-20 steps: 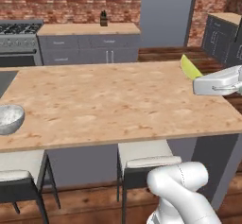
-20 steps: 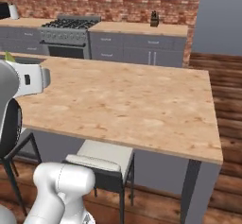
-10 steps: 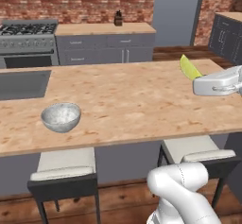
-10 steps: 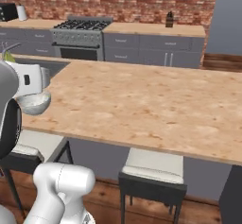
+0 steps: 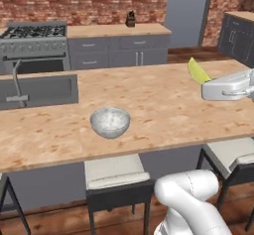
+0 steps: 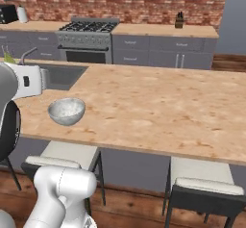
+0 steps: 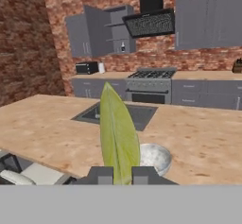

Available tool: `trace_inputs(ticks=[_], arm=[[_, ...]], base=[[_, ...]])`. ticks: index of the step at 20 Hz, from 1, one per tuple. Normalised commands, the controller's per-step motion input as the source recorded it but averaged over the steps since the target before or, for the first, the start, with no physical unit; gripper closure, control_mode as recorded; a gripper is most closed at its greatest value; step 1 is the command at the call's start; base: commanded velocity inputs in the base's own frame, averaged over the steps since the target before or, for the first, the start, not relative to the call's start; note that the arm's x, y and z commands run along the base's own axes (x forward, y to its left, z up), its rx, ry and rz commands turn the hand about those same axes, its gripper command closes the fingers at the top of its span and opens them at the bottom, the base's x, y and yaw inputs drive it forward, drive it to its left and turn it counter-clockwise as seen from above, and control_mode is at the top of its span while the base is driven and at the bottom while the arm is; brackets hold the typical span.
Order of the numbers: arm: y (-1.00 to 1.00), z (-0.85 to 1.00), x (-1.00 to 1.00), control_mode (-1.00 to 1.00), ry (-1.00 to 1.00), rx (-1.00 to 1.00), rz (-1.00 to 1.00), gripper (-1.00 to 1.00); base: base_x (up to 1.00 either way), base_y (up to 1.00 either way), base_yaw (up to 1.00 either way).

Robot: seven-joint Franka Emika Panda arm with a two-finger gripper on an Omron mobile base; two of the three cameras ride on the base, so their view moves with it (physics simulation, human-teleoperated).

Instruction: There is a bowl on the dining counter. Grab a lemon wedge from the fridge and place it in the bowl. Then get the liquor bottle and glass cup from the cabinet and place them next to the bowl.

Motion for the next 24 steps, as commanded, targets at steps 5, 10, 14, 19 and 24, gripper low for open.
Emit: trace_inputs(ticks=[5,10,14,19,24], arm=[[0.0,0.0,0.0,1.0,0.0,0.0,0.0,1.0],[0.0,0.0,0.0,1.0,0.0,0.0,0.0,1.0],[0.0,0.0,0.0,1.0,0.0,0.0,0.0,1.0],[0.03,-0.02,0.18,-1.0,0.03,0.0,0.0,1.0],[0.07,-0.2,0.93,-1.0,0.17,0.0,0.0,1.0]], base=[[0.37,0.47,-0.19],[0.59,0.3,-0.13],[0.67,0.06,-0.06],[0.64,0.11,-0.04],[0.0,0.0,0.0]])
